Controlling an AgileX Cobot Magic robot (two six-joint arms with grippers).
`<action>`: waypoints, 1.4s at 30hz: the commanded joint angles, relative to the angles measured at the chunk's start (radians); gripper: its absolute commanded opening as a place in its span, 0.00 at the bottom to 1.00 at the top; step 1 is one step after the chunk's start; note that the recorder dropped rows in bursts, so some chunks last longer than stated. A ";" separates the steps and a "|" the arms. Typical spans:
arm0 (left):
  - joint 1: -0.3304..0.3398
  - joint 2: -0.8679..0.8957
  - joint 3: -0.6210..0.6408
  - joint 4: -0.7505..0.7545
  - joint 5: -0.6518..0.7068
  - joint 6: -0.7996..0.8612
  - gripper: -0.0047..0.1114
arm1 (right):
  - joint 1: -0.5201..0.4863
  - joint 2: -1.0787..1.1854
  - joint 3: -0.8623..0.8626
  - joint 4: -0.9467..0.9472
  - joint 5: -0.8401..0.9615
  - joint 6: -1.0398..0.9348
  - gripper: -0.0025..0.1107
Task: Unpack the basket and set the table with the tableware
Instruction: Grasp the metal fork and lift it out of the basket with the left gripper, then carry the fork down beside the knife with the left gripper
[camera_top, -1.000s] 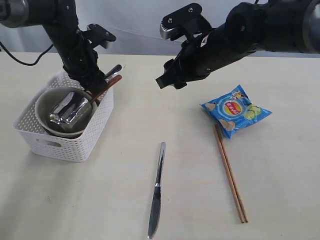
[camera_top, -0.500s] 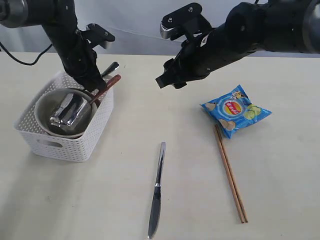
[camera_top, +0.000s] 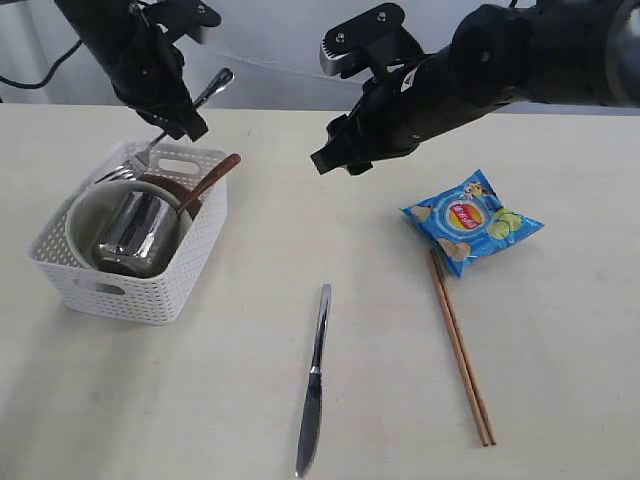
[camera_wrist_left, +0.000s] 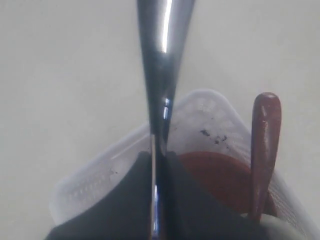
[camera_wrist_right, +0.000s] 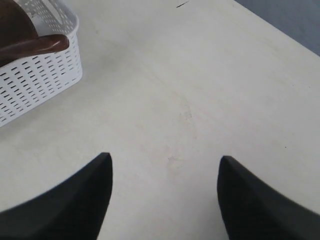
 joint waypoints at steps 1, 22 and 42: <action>-0.001 -0.019 -0.003 -0.012 -0.026 0.000 0.04 | -0.001 -0.003 0.003 -0.003 -0.006 0.000 0.54; -0.001 -0.169 -0.003 -0.014 -0.088 -0.185 0.04 | -0.030 -0.017 0.003 -0.007 0.004 0.000 0.54; -0.198 -0.346 0.256 0.018 -0.073 -0.539 0.04 | -0.237 -0.171 0.063 -0.009 0.151 0.002 0.06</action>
